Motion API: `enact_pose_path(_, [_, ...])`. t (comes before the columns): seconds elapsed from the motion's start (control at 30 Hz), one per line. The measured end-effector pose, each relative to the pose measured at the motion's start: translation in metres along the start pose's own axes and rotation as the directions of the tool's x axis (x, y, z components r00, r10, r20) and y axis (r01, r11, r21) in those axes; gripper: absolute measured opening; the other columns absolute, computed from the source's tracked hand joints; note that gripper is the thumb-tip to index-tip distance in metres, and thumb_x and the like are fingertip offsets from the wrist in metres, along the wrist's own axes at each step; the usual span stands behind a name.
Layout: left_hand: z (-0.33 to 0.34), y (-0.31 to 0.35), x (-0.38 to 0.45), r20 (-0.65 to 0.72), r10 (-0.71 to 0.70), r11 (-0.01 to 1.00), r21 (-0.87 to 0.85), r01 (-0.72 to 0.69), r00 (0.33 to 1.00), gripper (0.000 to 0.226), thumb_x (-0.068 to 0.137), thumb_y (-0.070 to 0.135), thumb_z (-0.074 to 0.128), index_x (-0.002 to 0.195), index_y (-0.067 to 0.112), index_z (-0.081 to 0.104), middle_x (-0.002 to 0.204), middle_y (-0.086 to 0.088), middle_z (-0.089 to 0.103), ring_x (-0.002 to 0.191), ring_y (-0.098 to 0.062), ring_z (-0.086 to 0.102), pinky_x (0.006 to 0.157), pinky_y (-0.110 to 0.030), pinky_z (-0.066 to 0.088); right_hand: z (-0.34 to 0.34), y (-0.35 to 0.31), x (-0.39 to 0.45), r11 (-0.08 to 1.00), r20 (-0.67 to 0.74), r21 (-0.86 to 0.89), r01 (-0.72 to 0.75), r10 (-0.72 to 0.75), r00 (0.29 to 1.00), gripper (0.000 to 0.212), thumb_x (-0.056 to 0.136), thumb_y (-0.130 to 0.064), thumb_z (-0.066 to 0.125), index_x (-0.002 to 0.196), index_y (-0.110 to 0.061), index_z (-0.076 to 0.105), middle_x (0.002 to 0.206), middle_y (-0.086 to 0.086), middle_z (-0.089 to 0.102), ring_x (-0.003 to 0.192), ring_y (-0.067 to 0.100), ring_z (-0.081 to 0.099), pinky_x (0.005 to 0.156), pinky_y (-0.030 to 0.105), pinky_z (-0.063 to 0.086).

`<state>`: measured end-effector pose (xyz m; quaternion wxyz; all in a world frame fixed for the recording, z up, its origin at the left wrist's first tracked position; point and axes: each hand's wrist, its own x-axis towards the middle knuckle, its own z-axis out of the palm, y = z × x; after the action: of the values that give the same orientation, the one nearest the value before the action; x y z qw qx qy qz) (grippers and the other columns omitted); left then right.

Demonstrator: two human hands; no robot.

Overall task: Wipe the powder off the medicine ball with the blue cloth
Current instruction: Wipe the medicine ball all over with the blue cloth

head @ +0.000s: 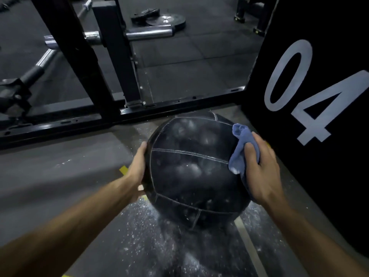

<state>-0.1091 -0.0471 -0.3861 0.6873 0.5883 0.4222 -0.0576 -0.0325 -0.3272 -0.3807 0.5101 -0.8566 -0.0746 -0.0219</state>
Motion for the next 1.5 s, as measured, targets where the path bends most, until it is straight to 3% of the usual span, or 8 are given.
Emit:
enact_pose_path(0.17, [-0.018,-0.016,-0.03,-0.02,0.0,0.987,0.158,0.003,1.0,0.075,0.098,0.08,0.016,0.101,0.033,0.074,0.108,-0.001,0.067,0.114,-0.027,0.058,0.114,-0.054,0.042,0.003,-0.014,0.013,0.996,0.129,0.075,-0.057,0.047,0.99,0.035,0.109,-0.048,0.041,0.139,-0.048,0.058,0.141,-0.019,0.062,0.136,0.009,0.055,0.113,0.047,0.048])
enact_pose_path(0.3, [-0.02,-0.01,-0.011,-0.13,0.223,0.931,0.323,-0.171,0.966,0.084,0.091,0.087,0.014,0.143,0.038,0.059,0.147,0.002,0.058,0.136,-0.022,0.051,0.121,-0.051,0.034,0.011,-0.031,0.033,0.995,0.158,0.094,-0.018,0.003,0.987,0.031,0.11,-0.041,0.039,0.124,-0.046,0.066,0.133,-0.015,0.066,0.124,0.002,0.061,0.107,0.038,0.05])
enact_pose_path(0.43, [-0.01,0.01,-0.004,0.086,0.696,0.585,0.506,-0.633,0.712,0.062,0.104,0.064,0.04,0.16,0.037,0.036,0.166,0.014,0.035,0.153,-0.007,0.03,0.127,-0.038,0.023,0.018,-0.039,0.065,0.998,0.09,-0.037,-0.053,0.056,0.994,0.029,0.108,-0.04,0.037,0.103,-0.038,0.066,0.128,0.002,0.065,0.121,0.02,0.06,0.099,0.035,0.044])
enact_pose_path(0.53, [0.006,0.025,0.008,0.21,0.749,0.443,0.546,-0.711,0.628,0.057,0.107,0.058,0.039,0.161,0.04,0.033,0.169,0.019,0.025,0.156,-0.003,0.018,0.128,-0.036,0.017,0.024,-0.048,0.086,0.998,0.054,-0.031,-0.061,0.063,0.997,0.033,0.107,-0.035,0.039,0.089,-0.039,0.066,0.112,-0.002,0.069,0.105,0.016,0.062,0.088,0.031,0.046])
enact_pose_path(0.77, [0.033,0.065,0.049,0.169,0.734,0.449,0.607,-0.656,0.658,0.058,0.107,0.061,0.033,0.159,0.035,0.038,0.166,0.008,0.036,0.154,-0.012,0.029,0.126,-0.042,0.027,0.032,-0.049,0.126,0.968,0.077,-0.082,-0.236,0.242,0.967,0.039,0.1,-0.042,0.045,0.126,-0.027,0.07,0.124,-0.003,0.07,0.119,0.024,0.065,0.097,0.038,0.048])
enact_pose_path(0.93, [0.026,0.085,0.066,0.187,0.675,0.493,0.605,-0.625,0.714,0.061,0.106,0.065,0.029,0.159,0.036,0.037,0.165,0.009,0.037,0.153,-0.015,0.032,0.124,-0.045,0.03,0.057,-0.058,0.049,0.977,0.008,-0.208,0.041,-0.04,0.999,0.054,0.105,-0.039,0.039,0.159,-0.031,0.045,0.168,-0.001,0.035,0.154,0.015,0.032,0.122,0.027,0.023])
enact_pose_path(1.2, [0.027,0.088,0.079,0.187,0.678,0.503,0.587,-0.634,0.711,0.057,0.108,0.059,0.029,0.157,0.034,0.042,0.164,0.006,0.039,0.152,-0.017,0.033,0.125,-0.045,0.028,0.108,-0.053,-0.029,0.674,0.061,-0.652,0.348,-0.41,0.91,0.061,0.104,-0.041,0.045,0.161,-0.023,0.045,0.175,0.013,0.024,0.163,0.037,0.014,0.126,0.066,0.021])
enact_pose_path(1.5, [0.044,0.067,0.061,0.047,0.698,0.53,0.638,-0.559,0.715,0.068,0.1,0.062,0.017,0.155,0.033,0.045,0.161,0.006,0.043,0.15,-0.018,0.036,0.123,-0.049,0.03,0.104,-0.106,0.07,0.686,0.221,-0.674,0.273,-0.165,0.961,0.059,0.106,-0.046,0.03,0.163,-0.032,0.036,0.172,0.006,0.029,0.161,0.034,0.019,0.127,0.062,0.019])
